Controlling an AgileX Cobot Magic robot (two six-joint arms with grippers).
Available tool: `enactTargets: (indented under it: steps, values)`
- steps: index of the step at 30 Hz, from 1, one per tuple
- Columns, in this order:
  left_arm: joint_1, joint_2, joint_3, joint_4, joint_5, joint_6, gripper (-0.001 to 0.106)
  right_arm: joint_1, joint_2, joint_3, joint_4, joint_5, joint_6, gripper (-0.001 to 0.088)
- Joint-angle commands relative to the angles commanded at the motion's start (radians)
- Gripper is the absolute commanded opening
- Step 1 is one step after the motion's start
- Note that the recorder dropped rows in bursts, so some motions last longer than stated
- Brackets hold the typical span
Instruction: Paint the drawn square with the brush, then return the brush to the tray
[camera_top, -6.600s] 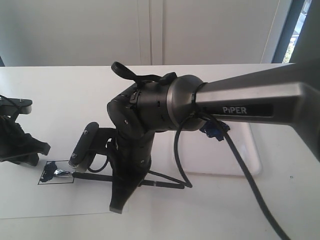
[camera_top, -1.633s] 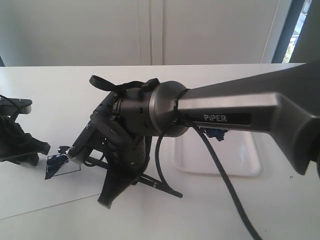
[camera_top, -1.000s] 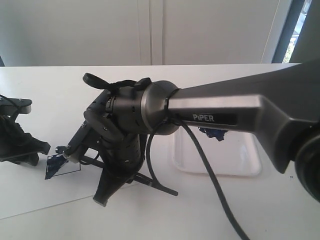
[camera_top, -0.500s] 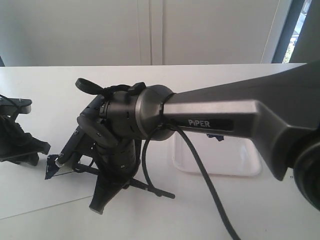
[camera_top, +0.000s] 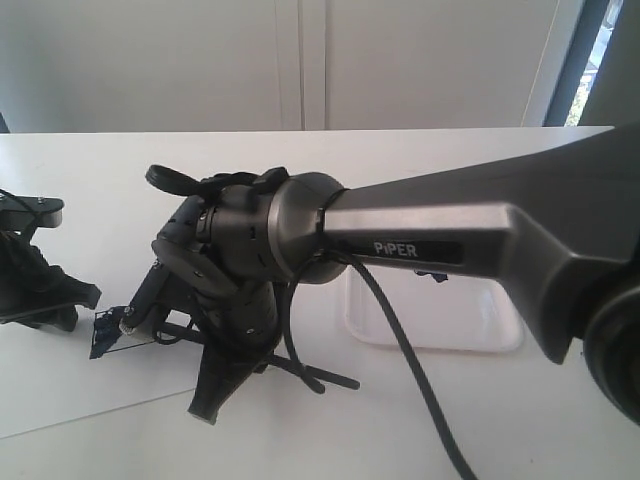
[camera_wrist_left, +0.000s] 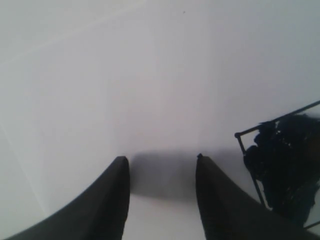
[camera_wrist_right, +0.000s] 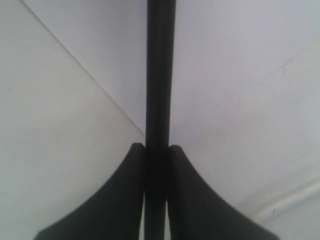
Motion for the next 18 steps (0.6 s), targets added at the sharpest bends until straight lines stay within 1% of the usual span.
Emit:
enactTargets:
  steps: [5, 10, 18]
  values:
    - [0.000, 0.000, 0.000, 0.000, 0.000, 0.000, 0.048, 0.000, 0.022, -0.028, -0.004, 0.041, 0.006, 0.0000]
    - [0.000, 0.000, 0.000, 0.000, 0.000, -0.003, 0.048, 0.000, 0.024, -0.028, -0.006, 0.048, 0.009, 0.0000]
    - [0.000, 0.000, 0.000, 0.000, 0.000, -0.003, 0.048, 0.000, 0.024, -0.028, -0.029, 0.100, 0.037, 0.0000]
